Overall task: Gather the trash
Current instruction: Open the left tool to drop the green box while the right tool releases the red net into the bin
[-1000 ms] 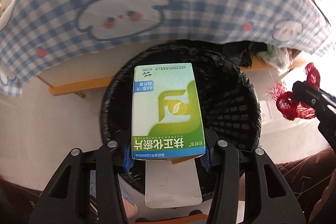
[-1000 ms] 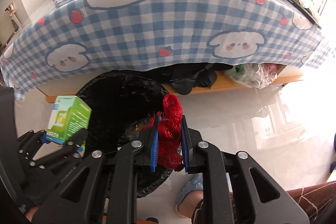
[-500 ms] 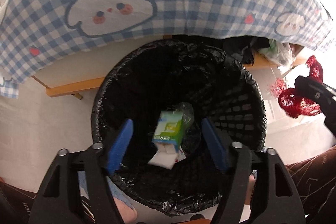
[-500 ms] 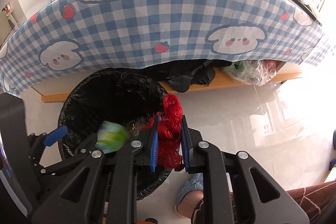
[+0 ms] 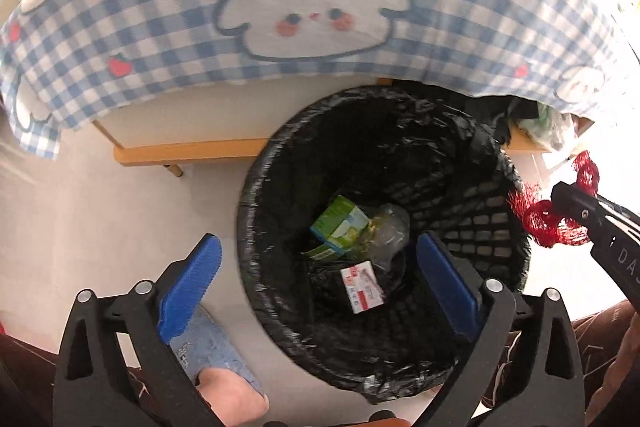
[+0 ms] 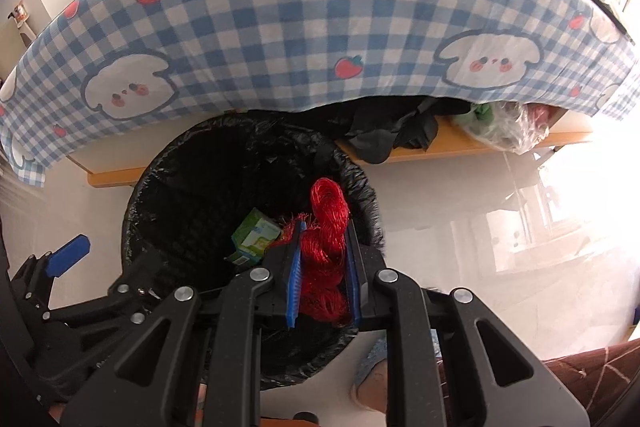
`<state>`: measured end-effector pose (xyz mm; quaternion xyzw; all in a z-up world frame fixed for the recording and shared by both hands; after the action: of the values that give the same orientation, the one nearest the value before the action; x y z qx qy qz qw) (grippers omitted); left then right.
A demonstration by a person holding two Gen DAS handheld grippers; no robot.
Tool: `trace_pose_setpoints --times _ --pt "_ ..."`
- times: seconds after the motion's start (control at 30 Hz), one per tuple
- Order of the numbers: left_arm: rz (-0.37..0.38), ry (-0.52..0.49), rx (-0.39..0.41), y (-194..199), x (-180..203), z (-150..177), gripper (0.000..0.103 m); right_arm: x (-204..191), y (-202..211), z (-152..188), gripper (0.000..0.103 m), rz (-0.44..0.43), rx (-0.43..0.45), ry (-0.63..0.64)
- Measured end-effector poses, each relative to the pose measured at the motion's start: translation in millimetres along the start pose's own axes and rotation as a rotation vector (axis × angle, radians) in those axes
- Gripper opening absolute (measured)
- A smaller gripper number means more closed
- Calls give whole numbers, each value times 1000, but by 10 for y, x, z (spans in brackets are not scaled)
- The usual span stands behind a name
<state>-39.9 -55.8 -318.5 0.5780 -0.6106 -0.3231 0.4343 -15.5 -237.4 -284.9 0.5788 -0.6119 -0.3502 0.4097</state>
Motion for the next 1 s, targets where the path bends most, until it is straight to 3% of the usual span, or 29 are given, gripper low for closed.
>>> trace_pose_setpoints --times 0.6,0.83,1.0 --pt "-50 78 30 328 -686 -54 97 -728 -69 -30 17 -60 -16 88" --pt "-58 82 50 457 -785 -105 97 -925 11 -61 17 -117 10 114" --pt "-53 80 48 439 -765 -121 97 -924 43 -68 24 -132 18 117"
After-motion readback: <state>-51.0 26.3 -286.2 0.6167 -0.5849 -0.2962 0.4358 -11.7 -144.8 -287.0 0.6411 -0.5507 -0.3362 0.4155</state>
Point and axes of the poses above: each gripper's, at about its wrist camera, not at the fingertips, and y roughly against the way its jaws point, x to its right, z to its underside, the point moved 9 cm from there along -y, roughly the way its jaws point, and after that the axes turned 8 degrees about z, right-handed, at the moved point
